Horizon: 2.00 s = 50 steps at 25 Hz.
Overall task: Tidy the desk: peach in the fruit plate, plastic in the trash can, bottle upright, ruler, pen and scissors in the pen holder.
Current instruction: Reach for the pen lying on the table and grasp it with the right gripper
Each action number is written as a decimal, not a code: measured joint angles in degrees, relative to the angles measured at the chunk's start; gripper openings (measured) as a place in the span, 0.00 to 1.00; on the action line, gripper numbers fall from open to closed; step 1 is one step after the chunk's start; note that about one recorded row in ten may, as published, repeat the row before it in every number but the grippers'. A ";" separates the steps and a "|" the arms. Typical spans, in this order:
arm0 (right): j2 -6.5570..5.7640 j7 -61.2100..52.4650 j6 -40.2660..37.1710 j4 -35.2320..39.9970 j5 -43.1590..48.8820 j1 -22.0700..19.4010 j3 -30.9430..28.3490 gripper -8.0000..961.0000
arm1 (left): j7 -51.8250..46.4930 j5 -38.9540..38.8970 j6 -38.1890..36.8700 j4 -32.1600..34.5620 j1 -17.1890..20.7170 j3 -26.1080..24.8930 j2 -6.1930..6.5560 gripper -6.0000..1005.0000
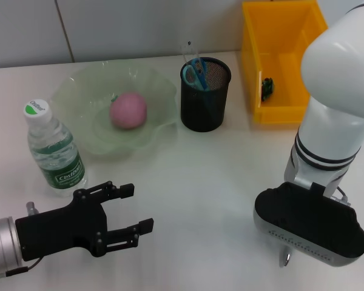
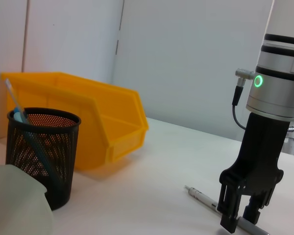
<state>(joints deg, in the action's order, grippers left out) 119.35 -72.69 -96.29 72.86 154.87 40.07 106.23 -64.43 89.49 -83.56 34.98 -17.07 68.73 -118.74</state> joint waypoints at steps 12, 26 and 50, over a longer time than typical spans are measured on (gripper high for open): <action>0.00 -0.05 -0.13 0.22 -0.08 -0.04 -0.23 0.52 | 0.00 -0.03 0.06 0.00 -0.04 -0.17 0.08 0.80; 0.09 -0.08 -0.22 0.71 0.26 -0.69 -0.07 0.39 | 0.00 -0.02 0.01 0.00 0.10 -0.18 0.09 0.80; 0.09 -0.59 -0.12 0.37 0.40 -0.87 0.01 0.26 | -0.09 -0.12 -0.12 0.00 -0.29 -0.18 0.15 0.80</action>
<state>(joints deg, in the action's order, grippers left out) 119.44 -73.28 -96.41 73.23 155.27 39.20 106.23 -64.51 89.38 -83.68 34.98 -17.36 68.55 -118.59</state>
